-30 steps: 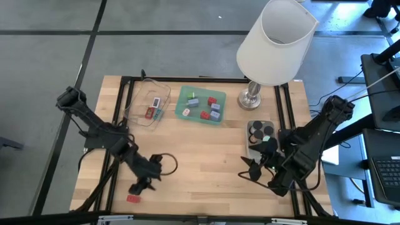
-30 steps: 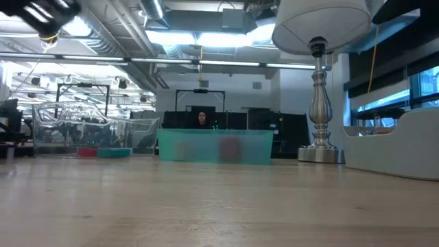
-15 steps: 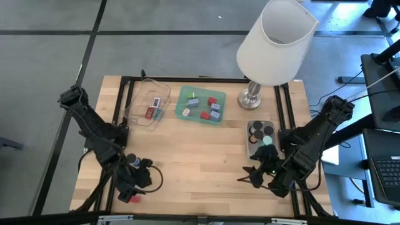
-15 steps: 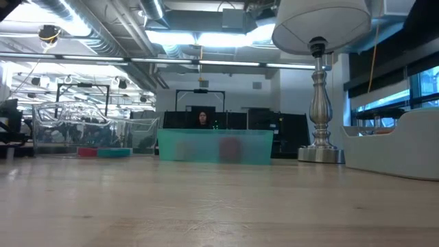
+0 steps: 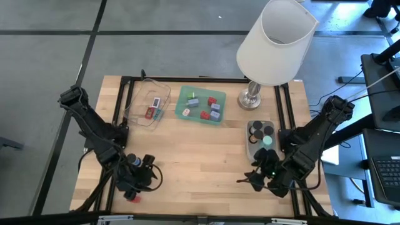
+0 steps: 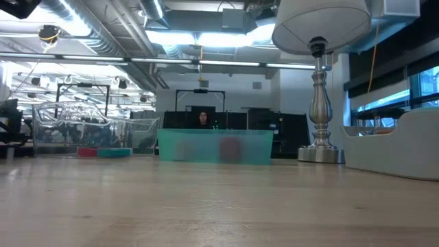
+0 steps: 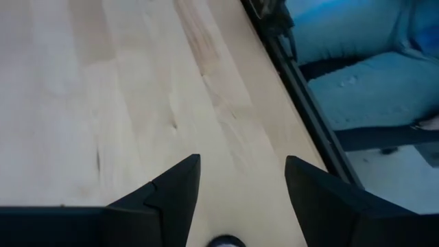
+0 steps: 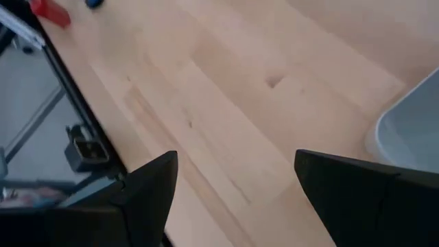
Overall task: Pick & Place Office items
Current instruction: Put the dark blue hourglass into the gray bin
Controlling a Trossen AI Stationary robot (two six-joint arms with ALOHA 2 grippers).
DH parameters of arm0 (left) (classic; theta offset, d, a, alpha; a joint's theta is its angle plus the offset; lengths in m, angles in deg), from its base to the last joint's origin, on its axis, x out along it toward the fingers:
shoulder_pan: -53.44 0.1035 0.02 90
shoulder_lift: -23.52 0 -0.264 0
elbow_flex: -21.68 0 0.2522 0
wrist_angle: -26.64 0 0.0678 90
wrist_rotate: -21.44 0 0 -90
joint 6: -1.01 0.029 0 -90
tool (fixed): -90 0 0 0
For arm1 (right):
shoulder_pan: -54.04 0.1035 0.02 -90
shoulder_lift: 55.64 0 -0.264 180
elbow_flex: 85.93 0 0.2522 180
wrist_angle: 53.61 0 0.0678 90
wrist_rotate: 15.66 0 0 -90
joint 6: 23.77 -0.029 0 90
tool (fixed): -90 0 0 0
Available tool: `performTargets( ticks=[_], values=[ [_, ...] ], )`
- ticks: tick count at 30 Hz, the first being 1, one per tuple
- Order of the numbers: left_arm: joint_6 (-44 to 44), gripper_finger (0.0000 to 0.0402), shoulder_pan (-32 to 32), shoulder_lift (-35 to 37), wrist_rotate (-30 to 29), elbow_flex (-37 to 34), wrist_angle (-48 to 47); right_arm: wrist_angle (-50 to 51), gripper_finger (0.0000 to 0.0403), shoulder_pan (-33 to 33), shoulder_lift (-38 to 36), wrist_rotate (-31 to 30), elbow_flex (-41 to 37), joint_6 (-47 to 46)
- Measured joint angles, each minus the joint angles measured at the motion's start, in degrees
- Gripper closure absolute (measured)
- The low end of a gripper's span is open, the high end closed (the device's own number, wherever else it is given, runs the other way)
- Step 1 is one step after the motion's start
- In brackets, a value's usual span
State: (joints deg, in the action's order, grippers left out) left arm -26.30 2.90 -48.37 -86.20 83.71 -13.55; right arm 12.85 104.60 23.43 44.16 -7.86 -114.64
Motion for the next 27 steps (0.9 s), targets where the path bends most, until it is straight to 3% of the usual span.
performTargets(
  ticks=[6,13,27],
  values=[
    [-0.64,0.0179,0.43,0.00,-0.81,0.00,-0.70,-0.05,0.0107,0.01,0.00,4.34,0.00,0.02],
    [-9.66,0.0158,-1.13,0.00,-0.57,0.00,-4.86,-0.05,0.0107,0.04,0.00,5.80,0.00,0.04],
    [-16.55,0.0058,-4.99,0.00,-4.84,0.00,-12.88,-0.05,0.0107,0.04,0.00,5.79,0.00,0.07]
  ],
)
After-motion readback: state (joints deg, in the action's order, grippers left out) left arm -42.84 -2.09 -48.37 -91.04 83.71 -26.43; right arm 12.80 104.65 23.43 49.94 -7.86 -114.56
